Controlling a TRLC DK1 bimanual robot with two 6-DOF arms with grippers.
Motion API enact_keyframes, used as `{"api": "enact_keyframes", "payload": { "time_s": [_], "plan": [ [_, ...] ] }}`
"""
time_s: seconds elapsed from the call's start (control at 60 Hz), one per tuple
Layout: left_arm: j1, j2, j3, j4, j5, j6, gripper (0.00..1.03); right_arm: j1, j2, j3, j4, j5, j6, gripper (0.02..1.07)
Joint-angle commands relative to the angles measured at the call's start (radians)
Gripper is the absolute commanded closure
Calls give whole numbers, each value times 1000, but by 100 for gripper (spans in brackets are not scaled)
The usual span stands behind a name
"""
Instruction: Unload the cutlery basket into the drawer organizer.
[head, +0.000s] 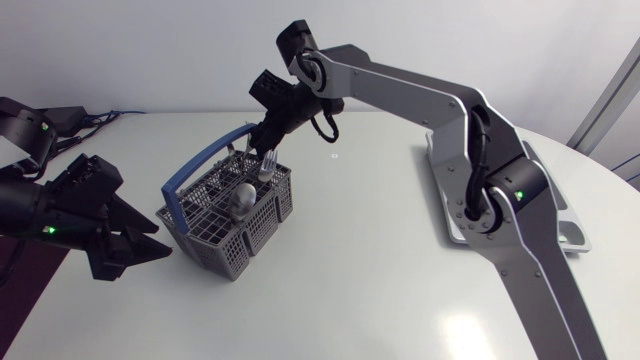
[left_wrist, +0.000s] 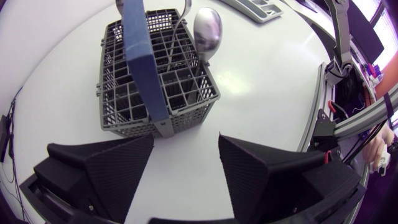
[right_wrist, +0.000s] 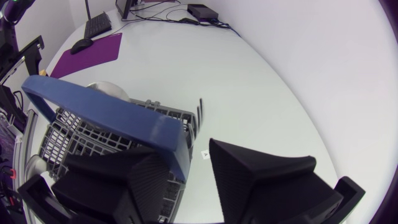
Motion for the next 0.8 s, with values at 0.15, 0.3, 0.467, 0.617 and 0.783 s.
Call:
{"api": "enact_keyframes", "payload": {
  "time_s": [0.15,0.3,0.467,0.617,0.783],
  "plan": [
    [9,-26,-13,-13,16,25,14,-7,-23,-41,-26,0,9,93],
    [-5,-30,-13,-15,18,19,14,-15,-153,-262,45,28,7,93],
    [-35,-30,-10,-9,18,5,14,-15,-314,-509,106,89,23,92],
    [-77,-30,-16,-4,18,-14,14,-18,-454,-721,152,147,38,92],
    [-111,-31,-26,-3,19,-24,14,-44,-580,-922,204,190,47,92]
  ]
}}
